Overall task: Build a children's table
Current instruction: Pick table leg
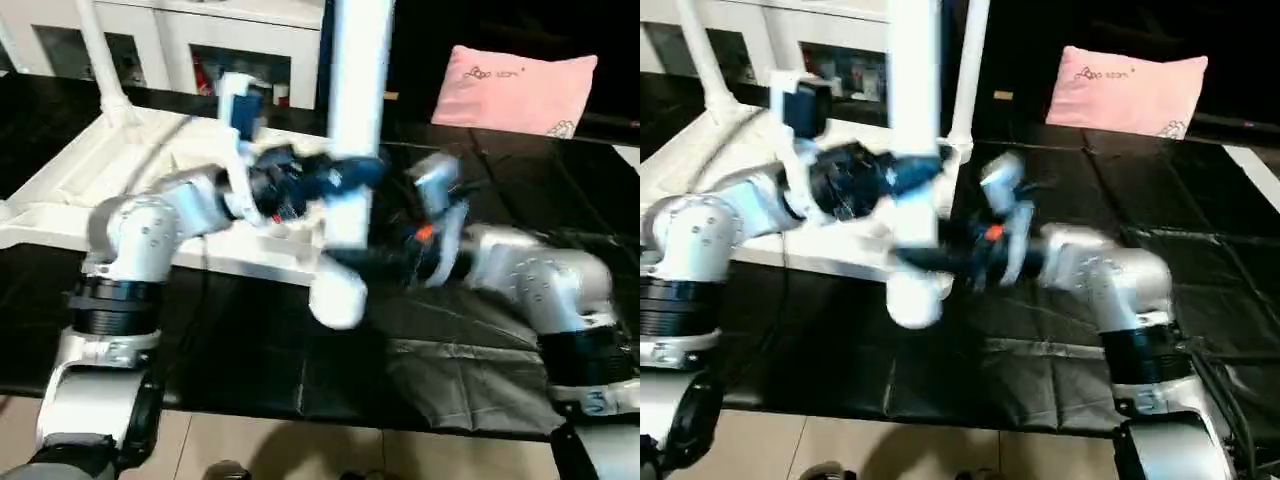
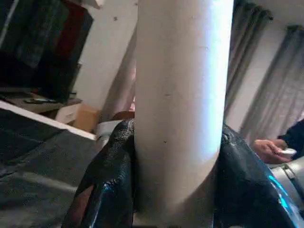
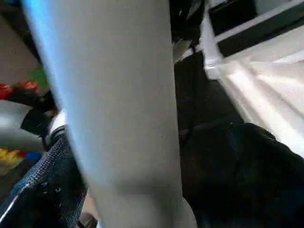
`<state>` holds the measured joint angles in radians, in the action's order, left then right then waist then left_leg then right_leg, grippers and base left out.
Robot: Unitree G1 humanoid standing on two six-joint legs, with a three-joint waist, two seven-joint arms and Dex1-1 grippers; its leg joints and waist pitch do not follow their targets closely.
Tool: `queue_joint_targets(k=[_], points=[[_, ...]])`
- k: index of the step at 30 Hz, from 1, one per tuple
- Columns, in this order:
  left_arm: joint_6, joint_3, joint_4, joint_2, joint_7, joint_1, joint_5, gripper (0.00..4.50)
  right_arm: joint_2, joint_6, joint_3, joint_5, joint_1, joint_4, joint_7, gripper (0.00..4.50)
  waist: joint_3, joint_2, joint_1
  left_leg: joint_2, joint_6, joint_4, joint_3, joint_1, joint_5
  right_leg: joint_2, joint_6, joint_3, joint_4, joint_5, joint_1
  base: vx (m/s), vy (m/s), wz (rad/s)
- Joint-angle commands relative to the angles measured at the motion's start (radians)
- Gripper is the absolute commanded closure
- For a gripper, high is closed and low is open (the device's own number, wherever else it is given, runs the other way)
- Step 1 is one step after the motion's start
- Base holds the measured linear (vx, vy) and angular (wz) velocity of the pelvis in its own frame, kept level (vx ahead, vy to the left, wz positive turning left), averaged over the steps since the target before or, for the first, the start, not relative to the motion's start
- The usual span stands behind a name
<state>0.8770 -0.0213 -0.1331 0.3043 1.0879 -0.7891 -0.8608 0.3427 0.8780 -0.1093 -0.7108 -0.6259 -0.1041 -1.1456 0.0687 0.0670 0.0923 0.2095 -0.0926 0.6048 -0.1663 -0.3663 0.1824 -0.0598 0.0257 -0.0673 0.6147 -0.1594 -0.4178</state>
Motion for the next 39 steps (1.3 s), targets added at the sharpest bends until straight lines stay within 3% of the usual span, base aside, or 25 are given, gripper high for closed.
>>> queue_joint_targets(k=[1, 10, 20, 27, 36, 39], points=[[0.0, 0.008, 0.019, -0.004, 0.015, -0.031, -0.008, 2.63, 0.007, -0.003, -0.007, 0.008, -0.018, -0.012, -0.019, 0.17, -0.08, 0.0, 0.004, 0.013, -0.008, -0.064, -0.007, 0.003, 0.095, -0.068, 0.156, 0.044, -0.063, -0.236, 0.07, 0.0, 0.0, 0.0], [-0.002, 0.005, 0.021, -0.009, 0.031, -0.031, -0.014, 2.63, 0.007, -0.023, -0.032, 0.036, -0.027, -0.049, -0.033, 0.85, -0.082, 0.002, 0.004, 0.013, -0.006, -0.063, -0.006, 0.003, 0.078, -0.067, 0.149, 0.043, -0.059, -0.223, 0.07, 0.0, 0.0, 0.0], [-0.01, 0.002, 0.009, -0.009, 0.039, -0.036, -0.007, 2.63, -0.014, -0.042, -0.013, 0.039, -0.032, -0.061, -0.016, 1.65, -0.083, -0.003, 0.004, 0.013, -0.011, -0.063, -0.006, 0.004, 0.084, -0.066, 0.151, 0.043, -0.06, -0.223, 0.071, 0.0, 0.0, 0.0], [-0.026, -0.006, -0.006, -0.016, 0.03, -0.042, 0.0, 2.63, -0.019, -0.085, -0.006, 0.038, -0.029, -0.069, -0.039, 2.33, -0.083, 0.0, 0.005, 0.013, -0.007, -0.062, -0.006, 0.003, 0.084, -0.067, 0.157, 0.043, -0.059, -0.217, 0.071, 0.0, 0.0, 0.0], [-0.059, -0.028, -0.001, -0.039, -0.031, -0.025, 0.018, 2.63, -0.04, -0.107, 0.012, 0.051, -0.027, -0.077, 0.019, 2.5, -0.083, 0.003, 0.004, 0.013, -0.004, -0.061, -0.007, 0.003, 0.081, -0.068, 0.157, 0.043, -0.059, -0.226, 0.07, 0.0, 0.0, 0.0], [-0.077, -0.065, 0.001, -0.07, -0.107, -0.022, 0.022, 2.63, -0.054, -0.133, 0.01, 0.091, -0.031, -0.089, 0.084, 2.51, -0.082, 0.004, 0.004, 0.014, -0.009, -0.061, -0.006, 0.001, 0.077, -0.068, 0.152, 0.043, -0.059, -0.224, 0.07, 0.0, 0.0, 0.0]])
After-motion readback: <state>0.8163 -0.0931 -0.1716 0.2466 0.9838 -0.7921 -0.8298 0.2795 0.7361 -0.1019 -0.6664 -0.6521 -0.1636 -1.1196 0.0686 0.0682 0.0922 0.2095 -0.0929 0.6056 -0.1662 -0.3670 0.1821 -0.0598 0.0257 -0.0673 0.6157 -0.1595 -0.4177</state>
